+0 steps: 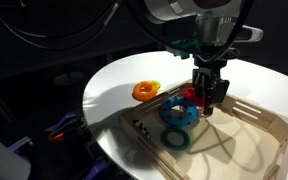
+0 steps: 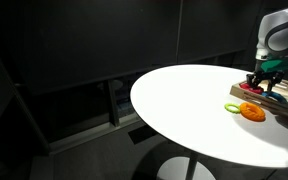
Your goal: Remove the red ring from the box
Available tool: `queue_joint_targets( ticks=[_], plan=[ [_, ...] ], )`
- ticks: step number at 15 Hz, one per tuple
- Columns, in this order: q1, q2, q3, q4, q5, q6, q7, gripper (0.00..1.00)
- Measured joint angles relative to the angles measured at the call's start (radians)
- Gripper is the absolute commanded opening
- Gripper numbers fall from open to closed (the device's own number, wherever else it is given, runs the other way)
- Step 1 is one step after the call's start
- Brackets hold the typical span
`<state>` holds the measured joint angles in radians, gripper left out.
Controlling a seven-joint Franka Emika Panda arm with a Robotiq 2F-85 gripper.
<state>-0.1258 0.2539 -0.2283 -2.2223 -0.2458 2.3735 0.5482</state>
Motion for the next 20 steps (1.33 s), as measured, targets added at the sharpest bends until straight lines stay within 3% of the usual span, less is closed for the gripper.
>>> queue_joint_targets(
  ticks=[3, 12, 20],
  plan=[
    [0.002, -0.003, -0.007, 0.003, 0.000, 0.000, 0.003, 0.10],
    [0.019, -0.097, -0.019, 0.005, 0.000, 0.001, 0.020, 0.09],
    [0.046, -0.178, 0.036, -0.044, 0.000, 0.008, 0.020, 0.10]
  ],
)
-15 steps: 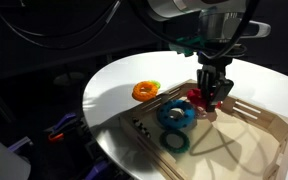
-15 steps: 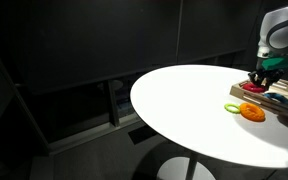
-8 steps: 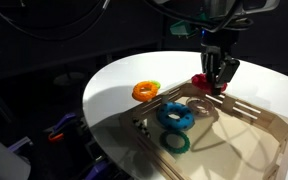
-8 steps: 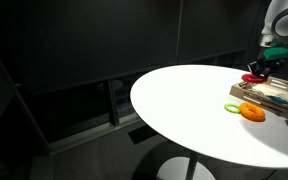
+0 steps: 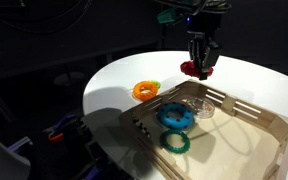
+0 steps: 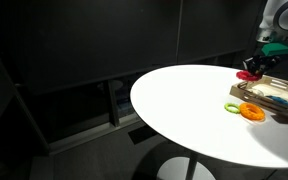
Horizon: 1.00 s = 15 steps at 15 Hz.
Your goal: Remove the red ring from the box
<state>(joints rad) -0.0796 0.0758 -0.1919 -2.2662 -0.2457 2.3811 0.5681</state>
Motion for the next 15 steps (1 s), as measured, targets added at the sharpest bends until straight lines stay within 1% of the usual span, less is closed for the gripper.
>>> queue_joint_targets(
  ticks=[9, 10, 11, 12, 14, 15],
  plan=[
    [0.039, -0.029, 0.089, -0.128, 0.000, 0.157, -0.002, 0.10],
    [0.044, -0.029, 0.097, -0.137, 0.000, 0.165, -0.002, 0.18],
    [0.049, -0.029, 0.104, -0.146, 0.000, 0.173, -0.003, 0.56],
    [0.054, -0.029, 0.109, -0.154, 0.000, 0.178, -0.003, 0.57],
    [0.061, -0.029, 0.116, -0.168, 0.000, 0.182, -0.003, 0.70],
    [0.062, -0.029, 0.118, -0.172, 0.000, 0.182, -0.003, 0.79]
  ],
)
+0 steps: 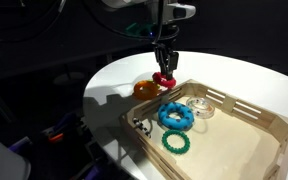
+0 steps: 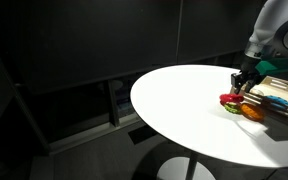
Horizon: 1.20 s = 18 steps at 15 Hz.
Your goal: Remove the red ring from the box
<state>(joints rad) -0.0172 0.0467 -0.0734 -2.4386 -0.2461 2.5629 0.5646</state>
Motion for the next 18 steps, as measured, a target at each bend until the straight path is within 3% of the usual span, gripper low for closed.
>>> queue_joint_targets(
  ticks=[3, 9, 14, 18],
  plan=[
    [0.000, 0.000, 0.001, -0.004, 0.000, 0.000, -0.007, 1.00],
    [-0.008, -0.041, 0.000, -0.007, 0.059, -0.051, -0.091, 1.00],
    [-0.021, -0.143, -0.001, -0.002, 0.170, -0.233, -0.246, 1.00],
    [-0.040, -0.222, -0.001, 0.014, 0.183, -0.373, -0.301, 1.00]
  ],
)
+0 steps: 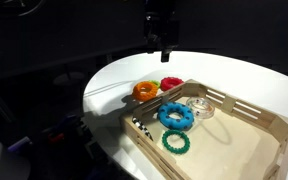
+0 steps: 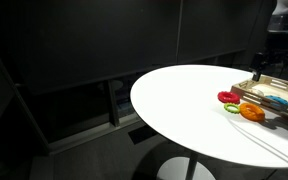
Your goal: Remove the red ring from the box
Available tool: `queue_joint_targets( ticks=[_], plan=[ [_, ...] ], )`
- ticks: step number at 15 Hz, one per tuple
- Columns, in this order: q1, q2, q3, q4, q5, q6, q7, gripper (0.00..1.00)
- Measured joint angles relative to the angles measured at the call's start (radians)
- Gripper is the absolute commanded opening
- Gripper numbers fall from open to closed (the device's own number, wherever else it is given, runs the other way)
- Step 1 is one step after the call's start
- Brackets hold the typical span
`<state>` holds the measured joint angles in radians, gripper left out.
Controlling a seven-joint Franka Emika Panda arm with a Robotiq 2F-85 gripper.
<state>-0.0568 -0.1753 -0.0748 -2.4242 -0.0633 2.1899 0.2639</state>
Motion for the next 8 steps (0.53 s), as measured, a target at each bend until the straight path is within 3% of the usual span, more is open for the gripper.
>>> queue_joint_targets(
  ticks=[8],
  plan=[
    [-0.022, -0.051, -0.001, 0.020, 0.000, -0.090, -0.025, 1.00]
  ],
)
